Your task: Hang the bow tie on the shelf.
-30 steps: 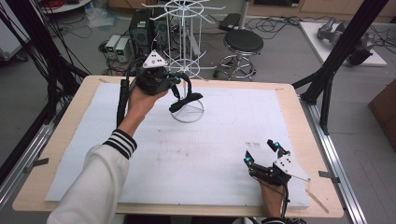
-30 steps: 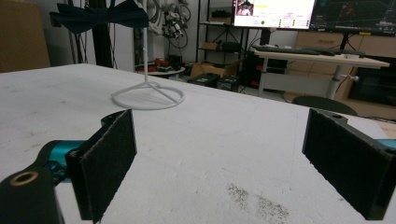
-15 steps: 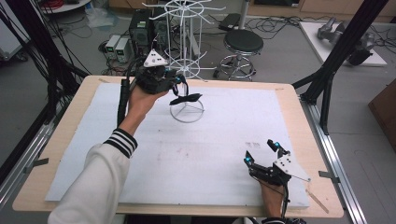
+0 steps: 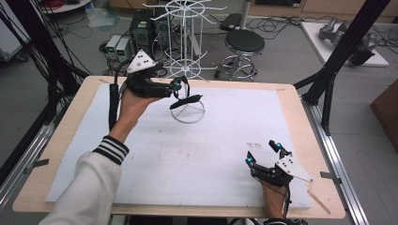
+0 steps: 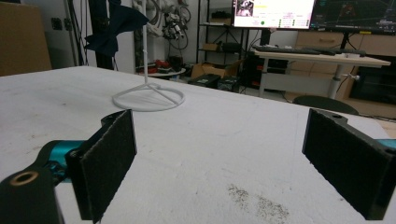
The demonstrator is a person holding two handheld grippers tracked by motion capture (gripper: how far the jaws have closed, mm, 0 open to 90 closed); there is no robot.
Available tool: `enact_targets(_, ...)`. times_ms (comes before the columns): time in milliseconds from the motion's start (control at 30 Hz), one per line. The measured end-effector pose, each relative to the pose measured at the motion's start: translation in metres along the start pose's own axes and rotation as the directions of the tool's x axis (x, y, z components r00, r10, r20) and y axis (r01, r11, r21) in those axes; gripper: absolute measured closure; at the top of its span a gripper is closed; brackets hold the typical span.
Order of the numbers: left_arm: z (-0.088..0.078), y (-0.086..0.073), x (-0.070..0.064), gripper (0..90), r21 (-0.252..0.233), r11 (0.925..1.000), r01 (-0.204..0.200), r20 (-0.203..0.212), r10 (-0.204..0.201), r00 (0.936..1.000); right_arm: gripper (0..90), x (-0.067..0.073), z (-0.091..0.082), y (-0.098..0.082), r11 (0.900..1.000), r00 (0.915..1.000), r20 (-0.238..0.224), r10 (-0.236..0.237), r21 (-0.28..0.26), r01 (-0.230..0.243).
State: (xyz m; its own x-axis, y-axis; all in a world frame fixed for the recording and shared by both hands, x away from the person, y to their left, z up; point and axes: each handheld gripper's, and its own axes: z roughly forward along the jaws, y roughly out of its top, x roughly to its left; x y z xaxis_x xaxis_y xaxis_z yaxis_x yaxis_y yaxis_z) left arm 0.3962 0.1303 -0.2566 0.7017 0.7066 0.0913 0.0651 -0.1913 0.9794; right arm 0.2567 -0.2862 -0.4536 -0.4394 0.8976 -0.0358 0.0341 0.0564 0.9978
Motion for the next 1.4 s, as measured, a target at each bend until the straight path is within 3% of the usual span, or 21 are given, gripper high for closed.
enact_targets(133, -0.033, -0.019, -0.006, 13.6, -0.069, 0.9975, -0.018, 0.001, 0.018, 0.9998, 9.0, 0.000, 0.000, 0.000, 1.000, 1.0000, 0.001, 0.008, 0.003, -0.008)
enact_targets(333, -0.086, -0.064, -0.003, 13.4, -0.114, 0.9920, -0.054, -0.025, 0.051, 0.9984, 9.0, 0.000, 0.000, 0.000, 1.000, 1.0000, 0.006, -0.006, -0.003, 0.006)
enact_targets(533, -0.132, -0.121, 0.014, 13.0, -0.119, 0.9928, -0.009, -0.064, 0.002, 0.9980, 9.0, 0.001, 0.000, 0.000, 1.000, 1.0000, 0.005, 0.001, 0.004, -0.001)
enact_targets(700, -0.159, -0.163, 0.017, 13.0, -0.136, 0.9906, 0.012, -0.100, -0.026, 0.9946, 8.9, 0.002, 0.000, 0.000, 1.000, 1.0000, 0.008, -0.005, 0.004, 0.005)
enact_targets(867, -0.170, -0.194, 0.018, 13.0, -0.146, 0.9890, 0.025, -0.125, -0.043, 0.9912, 9.0, 0.002, 0.000, 0.000, 1.000, 0.9999, 0.009, -0.004, 0.004, 0.004)
enact_targets(1067, -0.169, -0.220, 0.015, 13.0, -0.192, 0.9804, 0.044, -0.160, -0.075, 0.9842, 9.0, 0.002, 0.000, 0.000, 1.000, 0.9999, 0.012, 0.000, 0.004, 0.000)
enact_targets(1233, -0.166, -0.232, 0.012, 13.0, -0.183, 0.9823, 0.039, -0.164, -0.069, 0.9840, 8.9, 0.001, 0.000, 0.000, 1.000, 0.9999, 0.014, -0.002, -0.001, 0.002)
enact_targets(1300, -0.165, -0.233, 0.014, 13.0, -0.187, 0.9808, 0.054, -0.147, -0.082, 0.9856, 8.9, 0.001, -0.001, 0.000, 1.000, 0.9999, 0.012, 0.003, 0.002, -0.003)
enact_targets(1400, -0.166, -0.234, 0.015, 13.0, -0.190, 0.9789, 0.075, -0.152, -0.105, 0.9829, 9.0, 0.001, -0.001, 0.000, 1.000, 0.9999, 0.015, 0.006, -0.004, -0.005)
